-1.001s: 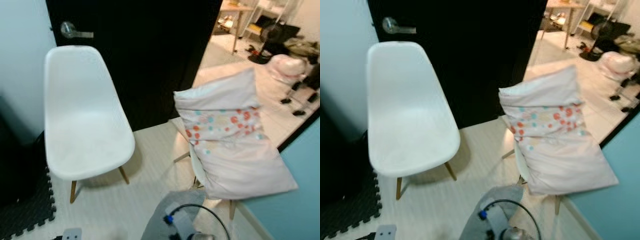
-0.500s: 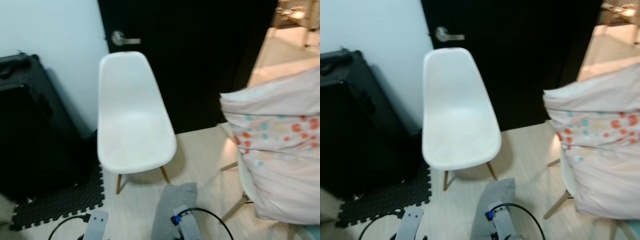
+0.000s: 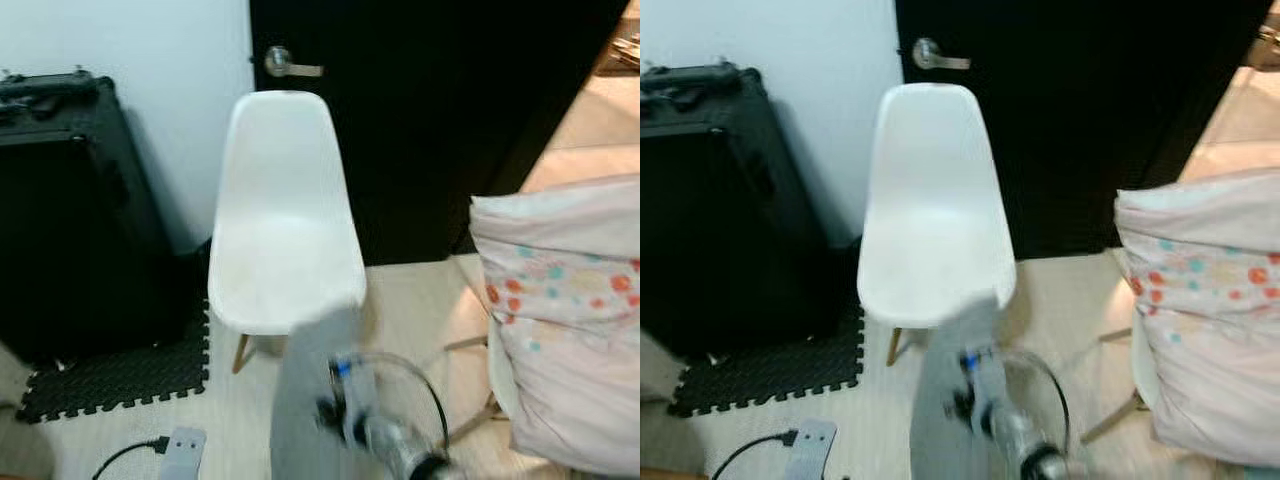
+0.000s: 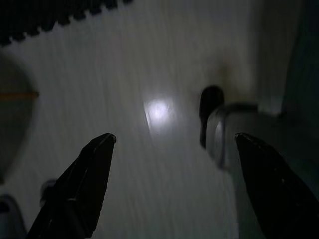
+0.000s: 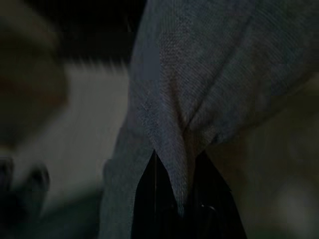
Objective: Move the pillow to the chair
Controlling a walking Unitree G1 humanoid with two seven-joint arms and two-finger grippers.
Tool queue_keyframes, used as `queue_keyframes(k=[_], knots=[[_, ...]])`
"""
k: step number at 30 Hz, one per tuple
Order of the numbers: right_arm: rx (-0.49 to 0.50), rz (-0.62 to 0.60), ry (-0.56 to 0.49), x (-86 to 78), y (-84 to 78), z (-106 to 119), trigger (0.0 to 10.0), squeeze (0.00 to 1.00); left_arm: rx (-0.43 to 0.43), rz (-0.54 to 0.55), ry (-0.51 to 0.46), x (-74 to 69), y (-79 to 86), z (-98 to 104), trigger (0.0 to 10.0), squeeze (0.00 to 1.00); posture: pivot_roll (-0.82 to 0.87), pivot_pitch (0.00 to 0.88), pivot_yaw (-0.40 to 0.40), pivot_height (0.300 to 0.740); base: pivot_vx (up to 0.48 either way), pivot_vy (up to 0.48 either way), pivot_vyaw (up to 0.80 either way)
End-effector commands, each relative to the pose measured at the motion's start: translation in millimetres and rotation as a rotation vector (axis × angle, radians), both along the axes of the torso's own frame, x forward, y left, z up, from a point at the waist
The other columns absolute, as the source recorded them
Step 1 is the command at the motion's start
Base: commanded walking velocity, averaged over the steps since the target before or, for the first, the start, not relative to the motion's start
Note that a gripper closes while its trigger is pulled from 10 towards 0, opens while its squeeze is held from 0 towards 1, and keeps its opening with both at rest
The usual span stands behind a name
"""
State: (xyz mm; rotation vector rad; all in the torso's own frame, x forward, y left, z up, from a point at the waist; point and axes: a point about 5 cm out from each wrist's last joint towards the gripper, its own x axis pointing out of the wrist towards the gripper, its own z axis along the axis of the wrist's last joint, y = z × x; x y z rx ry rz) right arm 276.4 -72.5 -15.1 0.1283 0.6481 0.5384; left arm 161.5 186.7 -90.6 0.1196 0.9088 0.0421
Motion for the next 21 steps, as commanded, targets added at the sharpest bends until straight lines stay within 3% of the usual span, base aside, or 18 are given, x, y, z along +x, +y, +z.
queue_keyframes(k=[1,4,8,14,21], knots=[[0.081,0.030,-0.100,13.0,14.0,18.8,10.0,0.00,-0.012,0.036,0.006,-4.5,2.2,-1.6,10.0,0.00,0.12,0.042,-0.053,0.740,0.000,0.000,0.00],[0.114,0.108,-0.173,23.4,31.7,36.9,10.0,0.00,-0.017,0.032,0.004,-4.4,0.8,-1.6,10.0,0.00,0.13,0.036,-0.061,0.740,0.000,0.000,0.00],[0.174,0.116,-0.191,28.5,42.3,47.4,10.0,0.00,-0.025,0.030,0.003,-4.7,-0.3,-1.8,10.0,0.00,0.14,0.032,-0.074,0.740,0.000,0.000,0.00],[0.222,0.113,-0.187,29.4,47.0,51.0,10.0,0.00,-0.035,0.050,-0.001,-5.8,0.2,-2.0,10.0,0.00,0.15,0.034,-0.076,0.740,0.214,0.000,0.00],[0.187,0.123,-0.168,23.5,41.6,41.9,10.0,0.00,-0.041,0.050,-0.004,-5.5,1.2,-1.7,10.0,0.00,0.14,0.044,-0.064,0.740,0.269,0.000,0.00]])
